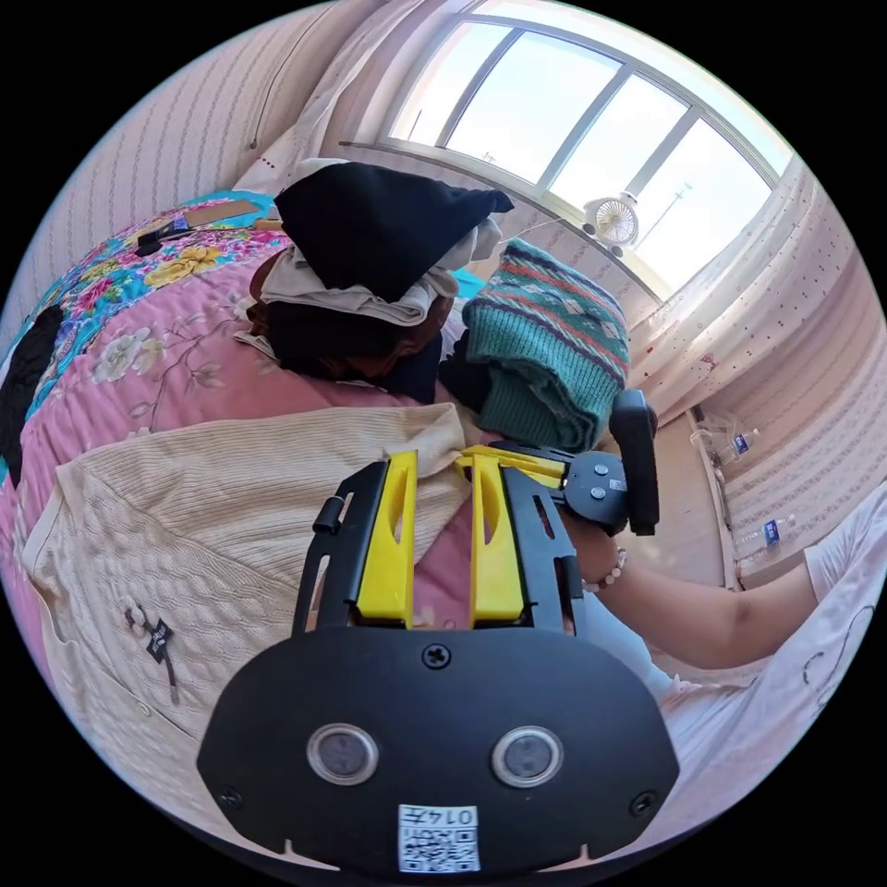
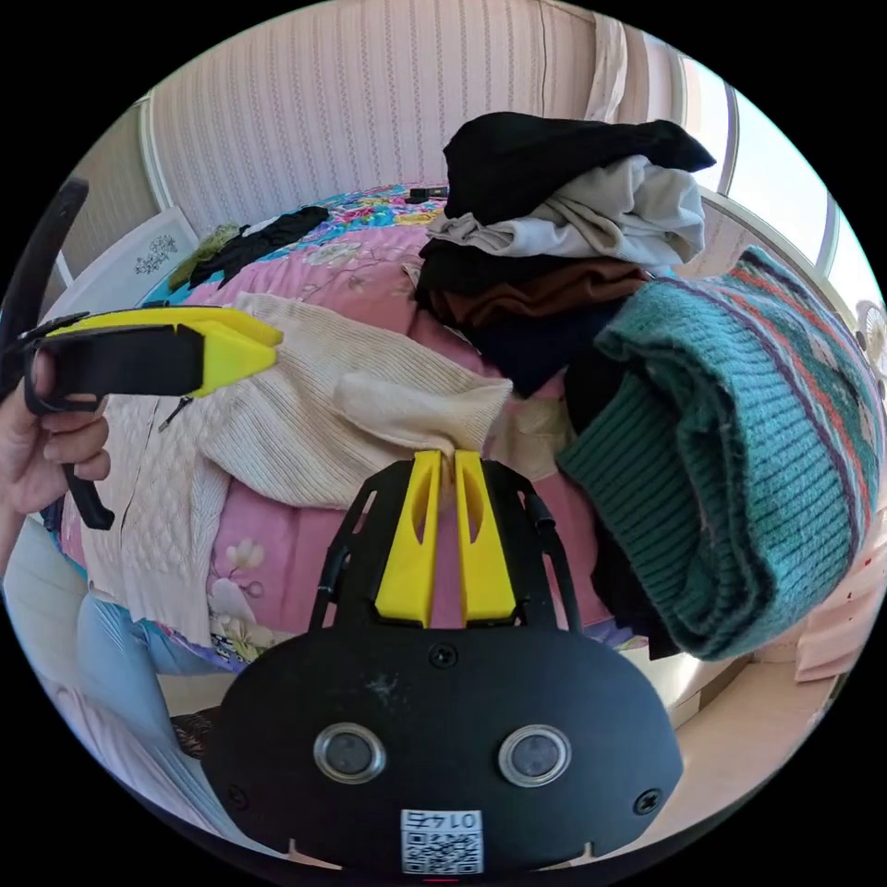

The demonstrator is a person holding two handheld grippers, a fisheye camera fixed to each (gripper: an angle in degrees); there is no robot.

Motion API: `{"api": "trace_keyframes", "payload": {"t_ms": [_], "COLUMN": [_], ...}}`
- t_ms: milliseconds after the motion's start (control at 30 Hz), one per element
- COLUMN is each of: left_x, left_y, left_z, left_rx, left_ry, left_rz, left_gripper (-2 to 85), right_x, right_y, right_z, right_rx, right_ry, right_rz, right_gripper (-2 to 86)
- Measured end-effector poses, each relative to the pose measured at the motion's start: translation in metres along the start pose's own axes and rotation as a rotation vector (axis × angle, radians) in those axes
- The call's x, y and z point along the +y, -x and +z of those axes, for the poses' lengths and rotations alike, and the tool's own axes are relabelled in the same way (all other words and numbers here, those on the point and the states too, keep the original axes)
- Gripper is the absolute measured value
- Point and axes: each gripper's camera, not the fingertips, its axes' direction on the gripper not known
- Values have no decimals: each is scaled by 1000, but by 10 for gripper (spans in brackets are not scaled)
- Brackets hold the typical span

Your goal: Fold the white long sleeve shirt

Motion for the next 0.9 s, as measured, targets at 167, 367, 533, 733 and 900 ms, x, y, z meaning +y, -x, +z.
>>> {"api": "trace_keyframes", "payload": {"t_ms": [167, 367, 533, 733, 900], "left_x": [-8, -29, -42, -53, -64], "left_y": [33, 58, 48, 34, -2], "left_z": [5, 46, 92, 47, 24], "left_rx": [-2, 76, 30, 196, 282], "left_ry": [2, 68, 268, 134, 72], "left_rz": [-105, -255, -226, -186, -71], "left_gripper": [88, 83, 57, 8, 50], "right_x": [27, 19, -7, 17, 51], "right_y": [-16, 1, 26, 0, -34], "right_z": [-10, -11, 18, 11, 22], "right_rx": [-19, -118, -67, -66, -200], "right_ry": [-8, -89, -34, -115, -196], "right_rz": [84, 67, 4, 220, 584], "right_gripper": [20, 81, 86, 17, 12]}}
